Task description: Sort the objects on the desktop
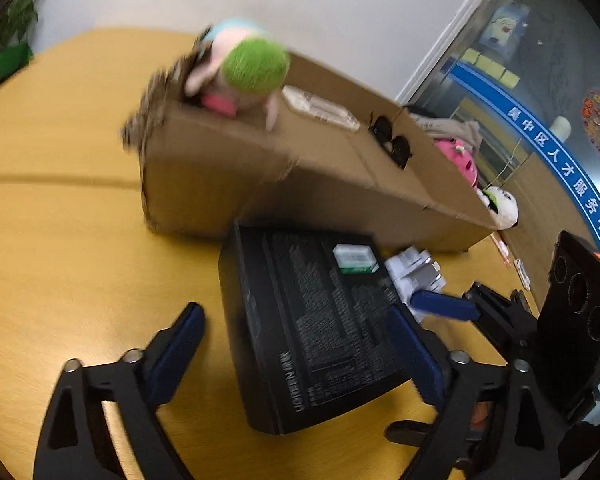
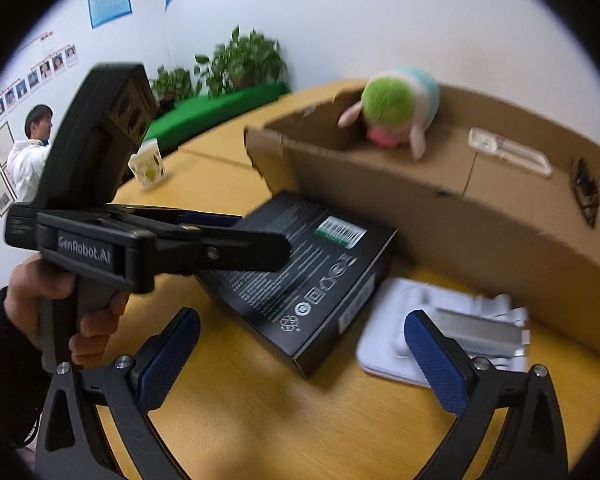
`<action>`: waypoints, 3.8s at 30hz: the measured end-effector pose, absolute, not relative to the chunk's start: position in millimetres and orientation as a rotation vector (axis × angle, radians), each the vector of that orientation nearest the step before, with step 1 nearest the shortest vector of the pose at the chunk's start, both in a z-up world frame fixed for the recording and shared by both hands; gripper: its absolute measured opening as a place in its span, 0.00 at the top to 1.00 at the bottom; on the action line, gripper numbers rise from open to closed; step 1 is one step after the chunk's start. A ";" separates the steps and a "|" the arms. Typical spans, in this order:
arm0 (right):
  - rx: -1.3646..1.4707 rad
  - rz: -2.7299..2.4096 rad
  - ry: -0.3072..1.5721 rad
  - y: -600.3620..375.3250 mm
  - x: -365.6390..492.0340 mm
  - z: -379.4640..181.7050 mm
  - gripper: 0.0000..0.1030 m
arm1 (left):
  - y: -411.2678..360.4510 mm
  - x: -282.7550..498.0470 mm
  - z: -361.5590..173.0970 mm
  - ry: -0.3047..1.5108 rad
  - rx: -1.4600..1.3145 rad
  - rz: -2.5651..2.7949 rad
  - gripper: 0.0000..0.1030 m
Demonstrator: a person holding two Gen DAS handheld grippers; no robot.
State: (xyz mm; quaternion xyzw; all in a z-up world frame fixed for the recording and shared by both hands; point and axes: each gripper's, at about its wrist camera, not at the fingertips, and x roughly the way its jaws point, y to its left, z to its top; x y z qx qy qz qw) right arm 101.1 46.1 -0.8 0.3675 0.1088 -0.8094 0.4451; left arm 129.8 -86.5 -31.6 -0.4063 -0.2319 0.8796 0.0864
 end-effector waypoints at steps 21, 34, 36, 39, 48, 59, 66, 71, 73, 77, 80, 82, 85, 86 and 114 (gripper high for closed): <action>0.781 -2.138 0.269 54.3 138.0 28.8 0.26 | -58.7 161.2 26.5 -0.704 -1.026 2.720 0.24; 0.553 -2.265 0.271 85.2 120.8 112.2 0.26 | -26.4 122.4 123.8 -0.533 -0.801 2.757 0.24; 0.520 -2.287 0.278 91.1 108.2 131.0 0.26 | -19.4 106.5 144.3 -0.498 -0.764 2.757 0.24; 0.490 -2.309 0.279 99.7 85.3 157.4 0.26 | -11.5 77.1 173.9 -0.443 -0.726 2.762 0.24; 0.490 -2.327 0.322 101.8 6.3 219.0 0.26 | -17.4 -11.8 225.2 -0.421 -0.736 2.750 0.24; 0.771 -2.222 0.269 87.1 -95.0 164.6 0.26 | -36.6 -106.9 149.6 -0.536 -1.054 2.674 0.24; 0.971 -2.131 0.242 81.5 -131.4 108.0 0.26 | -45.7 -134.4 82.1 -0.672 -1.261 2.578 0.24; 1.140 -2.037 0.237 83.4 -139.2 70.6 0.26 | -44.9 -139.0 41.6 -0.719 -1.419 2.524 0.24; 1.199 -2.013 0.257 80.4 -143.7 56.4 0.26 | -43.6 -142.3 27.0 -0.731 -1.483 2.496 0.24; 1.304 -1.966 0.284 75.3 -154.9 34.7 0.26 | -41.7 -151.9 9.1 -0.747 -1.579 2.462 0.25; 1.336 -1.964 0.305 72.2 -162.1 26.4 0.26 | -39.1 -161.1 2.6 -0.755 -1.625 2.448 0.25; 1.351 -1.965 0.307 68.4 -166.5 25.7 0.26 | -42.1 -164.9 -2.0 -0.759 -1.643 2.446 0.26; 1.359 -1.976 0.303 65.0 -174.3 24.3 0.26 | -45.8 -170.7 -5.8 -0.778 -1.662 2.424 0.26; 1.359 -1.989 0.302 64.4 -177.2 22.6 0.26 | -47.2 -171.9 -7.3 -0.783 -1.663 2.419 0.26; 0.969 -2.490 0.244 142.2 10.7 72.3 0.86 | -8.5 80.0 100.2 -0.235 -0.866 2.948 0.88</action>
